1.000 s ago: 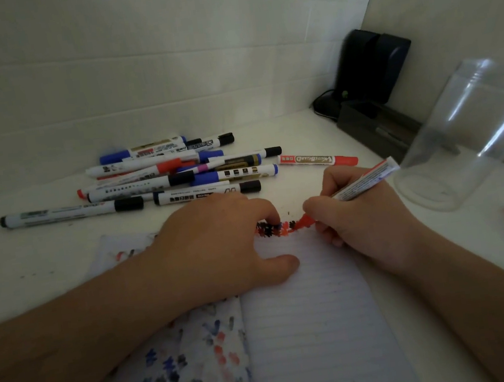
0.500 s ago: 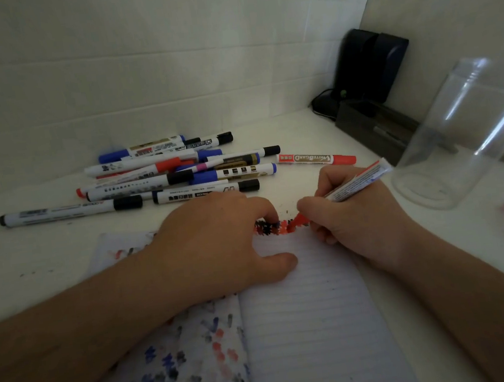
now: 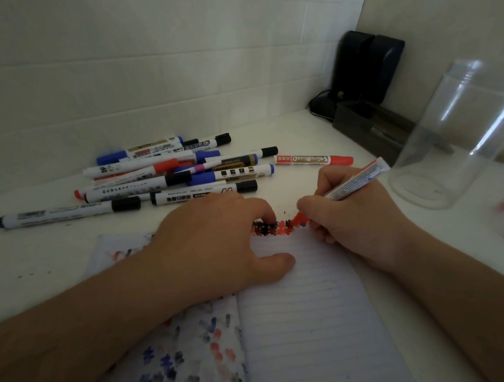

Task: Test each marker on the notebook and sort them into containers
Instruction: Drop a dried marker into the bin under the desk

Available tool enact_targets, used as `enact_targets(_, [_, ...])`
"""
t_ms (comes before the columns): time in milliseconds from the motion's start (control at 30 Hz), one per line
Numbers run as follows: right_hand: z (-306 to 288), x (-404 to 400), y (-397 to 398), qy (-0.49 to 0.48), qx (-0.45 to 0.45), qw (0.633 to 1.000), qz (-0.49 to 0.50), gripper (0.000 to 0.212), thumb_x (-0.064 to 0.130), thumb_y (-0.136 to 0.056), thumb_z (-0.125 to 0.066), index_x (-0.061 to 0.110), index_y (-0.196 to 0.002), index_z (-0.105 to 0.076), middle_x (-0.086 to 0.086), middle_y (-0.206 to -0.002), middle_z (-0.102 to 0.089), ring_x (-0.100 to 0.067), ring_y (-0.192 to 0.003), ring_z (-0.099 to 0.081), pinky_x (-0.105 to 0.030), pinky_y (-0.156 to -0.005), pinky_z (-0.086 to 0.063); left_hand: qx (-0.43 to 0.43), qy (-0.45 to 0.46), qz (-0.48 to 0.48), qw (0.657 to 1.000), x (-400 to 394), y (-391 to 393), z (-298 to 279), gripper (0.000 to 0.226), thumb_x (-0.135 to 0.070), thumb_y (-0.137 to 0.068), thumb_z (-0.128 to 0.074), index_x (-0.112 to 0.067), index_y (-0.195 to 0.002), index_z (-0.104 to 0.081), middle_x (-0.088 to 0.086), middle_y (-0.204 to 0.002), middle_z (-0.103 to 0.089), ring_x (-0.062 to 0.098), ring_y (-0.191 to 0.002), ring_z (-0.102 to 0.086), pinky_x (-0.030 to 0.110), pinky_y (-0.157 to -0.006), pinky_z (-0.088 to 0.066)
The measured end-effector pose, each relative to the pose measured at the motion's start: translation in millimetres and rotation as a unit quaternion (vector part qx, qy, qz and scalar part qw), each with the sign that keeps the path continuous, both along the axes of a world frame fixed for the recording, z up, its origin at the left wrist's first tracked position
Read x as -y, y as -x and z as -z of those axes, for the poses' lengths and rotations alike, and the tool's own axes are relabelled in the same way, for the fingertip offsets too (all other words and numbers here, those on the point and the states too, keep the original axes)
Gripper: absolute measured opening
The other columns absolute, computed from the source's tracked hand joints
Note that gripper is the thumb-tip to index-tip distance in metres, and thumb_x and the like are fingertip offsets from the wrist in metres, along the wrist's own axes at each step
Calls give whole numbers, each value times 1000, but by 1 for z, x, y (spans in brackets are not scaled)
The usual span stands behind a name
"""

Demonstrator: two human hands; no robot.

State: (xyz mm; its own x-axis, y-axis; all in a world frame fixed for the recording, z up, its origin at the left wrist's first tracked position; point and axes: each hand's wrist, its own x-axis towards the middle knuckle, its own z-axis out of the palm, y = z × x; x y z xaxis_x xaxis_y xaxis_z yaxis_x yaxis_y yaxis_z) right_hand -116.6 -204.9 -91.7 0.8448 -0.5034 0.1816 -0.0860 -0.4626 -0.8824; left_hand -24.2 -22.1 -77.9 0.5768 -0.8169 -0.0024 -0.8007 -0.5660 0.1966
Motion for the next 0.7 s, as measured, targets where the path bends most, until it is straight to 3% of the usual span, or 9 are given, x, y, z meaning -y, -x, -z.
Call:
enact_targets(200, [-3, -1, 1, 30, -23, 999, -19, 32, 10, -78, -74, 16, -59, -49, -22, -62, -64, -19, -48, -59, -37, -54, -48, 1, 5, 3, 1000, -1, 0, 1, 71, -90, -73, -47, -54, -134, -44, -19, -126, -54, 5, -108, -51, 34, -92, -50])
enact_targets(333, [-3, 2, 3, -60, 18, 998, -16, 29, 5, -86, -73, 12, -65, -53, -9, -57, -64, -17, -47, -58, -27, -46, -46, -7, 31, 8, 999, -3, 2, 1, 72, -87, -74, -52, -55, -136, -37, -23, -125, -54, 4, -107, -53, 33, -90, -50])
enact_targets(433, [-5, 2, 4, -119, 51, 991, -33, 28, 15, -82, -78, 18, -66, -55, -3, -55, -57, -13, -44, -49, -22, -43, -39, -67, 138, 5, 988, -6, 3, 3, 70, -57, -86, -66, -50, -140, -23, -22, -98, -51, 0, -82, -52, 20, -70, -45])
enact_targets(533, [-9, 5, 7, -215, 76, 970, -85, 27, 10, -83, -82, 15, -74, -57, 2, -55, -54, -11, -44, -40, -21, -41, -33, -98, 237, -1, 967, -6, -5, 8, 55, -8, -98, -54, -33, -141, -30, -17, -107, -56, -4, -85, -53, 14, -66, -43])
enact_targets(700, [-11, 14, 13, -310, 109, 935, -132, 21, 23, -74, -82, 16, -77, -63, -5, -61, -45, -16, -50, -34, -21, -44, -26, -135, 284, -17, 949, -6, -12, 10, 33, -8, -102, -52, -31, -121, -39, -26, -114, -63, -7, -104, -59, 12, -86, -46])
